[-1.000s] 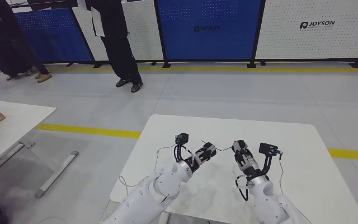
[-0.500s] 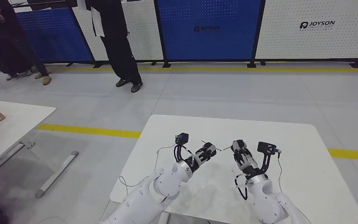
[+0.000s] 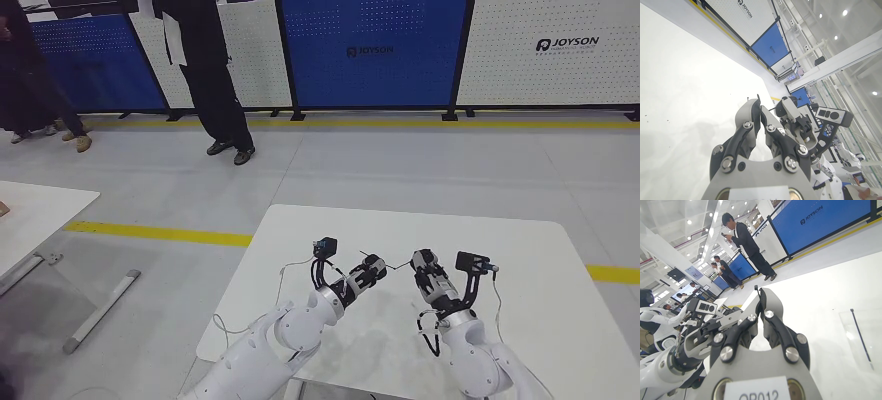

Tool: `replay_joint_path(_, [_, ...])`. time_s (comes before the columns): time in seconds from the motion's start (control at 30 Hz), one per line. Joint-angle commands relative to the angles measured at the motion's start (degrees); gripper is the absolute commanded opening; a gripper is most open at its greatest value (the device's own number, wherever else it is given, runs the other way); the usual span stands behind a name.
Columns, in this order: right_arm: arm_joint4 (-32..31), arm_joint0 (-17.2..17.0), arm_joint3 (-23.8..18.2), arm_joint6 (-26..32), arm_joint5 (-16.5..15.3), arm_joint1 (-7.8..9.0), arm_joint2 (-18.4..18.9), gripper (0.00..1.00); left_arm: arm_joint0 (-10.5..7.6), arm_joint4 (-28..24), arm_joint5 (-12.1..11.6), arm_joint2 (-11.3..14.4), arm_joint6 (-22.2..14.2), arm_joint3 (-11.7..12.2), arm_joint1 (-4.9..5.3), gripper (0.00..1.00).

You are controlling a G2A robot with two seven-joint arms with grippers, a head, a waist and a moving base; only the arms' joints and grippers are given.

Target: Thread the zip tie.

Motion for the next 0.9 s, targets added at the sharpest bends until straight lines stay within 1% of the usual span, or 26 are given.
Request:
replay_joint_path(0.0, [-0.2,-0.2,-0.3,-0.1,0.0,-0.06,0.2,0.0,0.0,0.0,0.0,0.0,0.0,0.0,0.0,0.0])
replay_joint_path(0.17, [-1.1,-0.7,-0.9,0.7,0.2,-0.24,0.7,0.0,0.0,0.0,0.0,0.0,0.0,0.0,0.0,0.0])
replay_joint_path(0.43, [-2.4,-0.3,-0.2,1.3,1.1,-0.83,0.3,0.0,0.0,0.0,0.0,0.0,0.0,0.0,0.0,0.0])
replay_joint_path(0.57, [-1.7,-0.1,0.2,1.2,0.9,-1.18,0.4,0.0,0.0,0.0,0.0,0.0,0.0,0.0,0.0,0.0])
replay_joint_path(0.87, [-2.6,-2.0,-1.5,0.8,0.2,-1.3,2.0,0.0,0.0,0.0,0.0,0.0,0.0,0.0,0.0,0.0])
